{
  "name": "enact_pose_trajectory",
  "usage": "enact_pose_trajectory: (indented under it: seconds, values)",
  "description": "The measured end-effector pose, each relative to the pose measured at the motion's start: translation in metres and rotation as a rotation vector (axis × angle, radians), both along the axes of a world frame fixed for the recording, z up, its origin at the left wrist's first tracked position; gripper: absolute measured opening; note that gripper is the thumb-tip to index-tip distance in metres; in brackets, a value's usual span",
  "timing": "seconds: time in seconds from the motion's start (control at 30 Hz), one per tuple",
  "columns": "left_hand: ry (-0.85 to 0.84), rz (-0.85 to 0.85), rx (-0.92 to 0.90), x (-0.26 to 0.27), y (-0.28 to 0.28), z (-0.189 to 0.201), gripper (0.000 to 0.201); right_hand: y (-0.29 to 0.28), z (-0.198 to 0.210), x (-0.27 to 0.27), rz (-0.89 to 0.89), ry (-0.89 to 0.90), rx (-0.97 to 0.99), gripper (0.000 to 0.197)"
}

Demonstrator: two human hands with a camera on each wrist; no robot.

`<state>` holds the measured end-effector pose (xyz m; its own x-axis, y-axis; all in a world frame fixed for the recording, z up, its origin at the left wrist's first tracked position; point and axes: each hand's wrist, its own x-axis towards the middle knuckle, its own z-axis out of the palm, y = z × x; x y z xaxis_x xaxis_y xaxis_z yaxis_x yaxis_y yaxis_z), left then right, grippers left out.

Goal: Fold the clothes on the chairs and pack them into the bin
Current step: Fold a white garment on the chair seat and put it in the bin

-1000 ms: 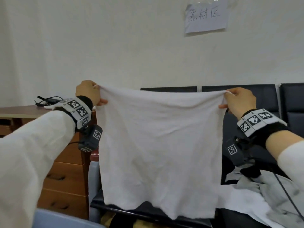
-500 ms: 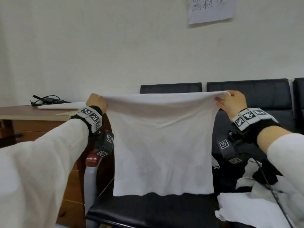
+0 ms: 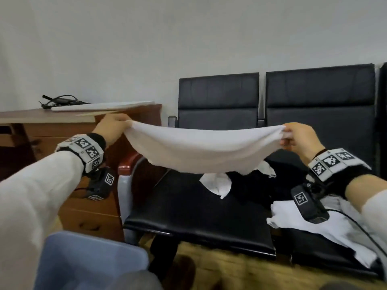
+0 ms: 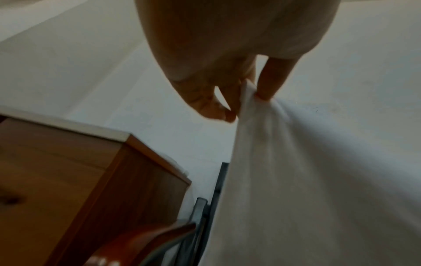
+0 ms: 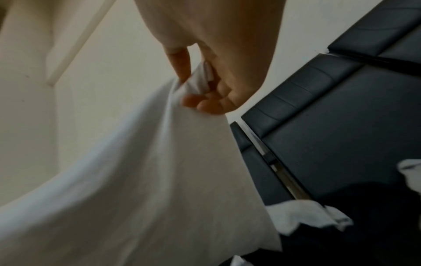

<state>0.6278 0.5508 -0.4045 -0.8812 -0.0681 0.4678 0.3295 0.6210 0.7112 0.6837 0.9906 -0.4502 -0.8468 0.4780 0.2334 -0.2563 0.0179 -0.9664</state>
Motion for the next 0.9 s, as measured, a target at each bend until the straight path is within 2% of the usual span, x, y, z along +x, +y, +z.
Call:
enact_pose_trajectory:
  seconds: [0.1,0.17,0.23,0.3,0.43,0.5,0.57,0.73,0.9]
  values:
    - [-0.337,-0.113,0.016,0.013,-0.01,-0.039,0.023,0.006,-0.046,0.011,0.144,-0.311,0.142,0.012]
    - [-0.554,-0.117,-0.072,0.017,-0.018,-0.066,0.017,0.012,-0.072,0.015,0.235,-0.471,0.228,0.017]
    - [-0.7,-0.098,-0.175,0.016,-0.024,-0.089,0.014,0.017,-0.091,0.016,0.334,-0.589,0.306,0.022]
    - [-0.76,-0.092,-0.193,0.012,-0.027,-0.107,0.013,0.02,-0.104,0.015,0.388,-0.638,0.336,0.023]
    - [-0.8,-0.135,-0.151,-0.001,-0.025,-0.127,0.017,0.028,-0.116,0.0,0.402,-0.62,0.31,0.014]
    - [-0.775,-0.124,-0.192,-0.008,-0.026,-0.13,0.016,0.03,-0.117,-0.006,0.432,-0.597,0.293,0.005]
    - [-0.698,-0.093,-0.213,-0.019,-0.029,-0.133,0.015,0.031,-0.117,-0.015,0.445,-0.551,0.277,0.007]
    - [-0.469,0.031,-0.208,-0.061,-0.034,-0.135,0.01,0.033,-0.116,-0.056,0.301,-0.432,0.203,0.015]
    - [-0.406,0.157,-0.223,-0.105,-0.019,-0.147,0.013,0.032,-0.125,-0.108,0.136,-0.393,0.162,0.012]
